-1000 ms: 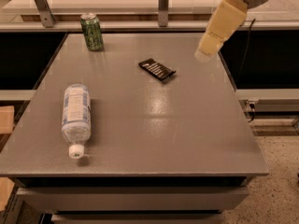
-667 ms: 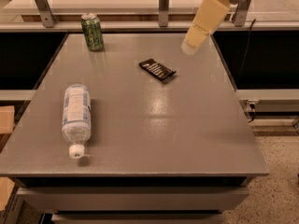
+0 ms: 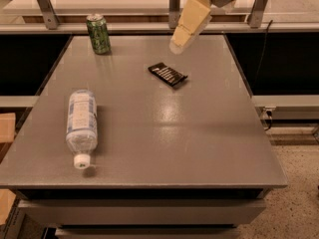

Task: Pick rxbar chocolate

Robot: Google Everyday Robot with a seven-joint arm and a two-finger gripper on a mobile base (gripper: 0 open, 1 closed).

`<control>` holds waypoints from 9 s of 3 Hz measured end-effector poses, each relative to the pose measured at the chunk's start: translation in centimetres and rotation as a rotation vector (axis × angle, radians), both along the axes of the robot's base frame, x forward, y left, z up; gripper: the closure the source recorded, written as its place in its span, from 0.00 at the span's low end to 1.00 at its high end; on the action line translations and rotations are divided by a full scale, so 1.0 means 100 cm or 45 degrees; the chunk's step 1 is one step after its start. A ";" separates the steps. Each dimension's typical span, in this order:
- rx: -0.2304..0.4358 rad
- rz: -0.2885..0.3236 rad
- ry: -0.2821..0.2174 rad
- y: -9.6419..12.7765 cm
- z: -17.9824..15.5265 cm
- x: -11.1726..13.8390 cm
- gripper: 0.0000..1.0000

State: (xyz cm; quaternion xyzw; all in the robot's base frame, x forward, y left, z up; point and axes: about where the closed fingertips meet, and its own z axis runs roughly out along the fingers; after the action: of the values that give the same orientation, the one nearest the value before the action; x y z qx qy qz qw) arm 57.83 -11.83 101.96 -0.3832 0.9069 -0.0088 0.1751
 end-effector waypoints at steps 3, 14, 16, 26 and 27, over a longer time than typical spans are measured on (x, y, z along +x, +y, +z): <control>0.105 -0.232 0.019 0.013 -0.051 0.023 0.00; 0.039 -0.211 0.175 0.066 -0.114 0.106 0.00; 0.051 -0.239 0.253 0.064 -0.141 0.084 0.00; -0.012 -0.160 0.307 0.062 -0.176 0.121 0.88; -0.012 -0.160 0.307 0.062 -0.175 0.121 1.00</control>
Offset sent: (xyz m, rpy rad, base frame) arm 0.0210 0.0063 -0.0673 0.0895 0.0582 -0.2508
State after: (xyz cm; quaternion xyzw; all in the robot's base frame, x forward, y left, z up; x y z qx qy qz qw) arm 69.90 -5.62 84.42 -0.3247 0.9435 0.0222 0.0620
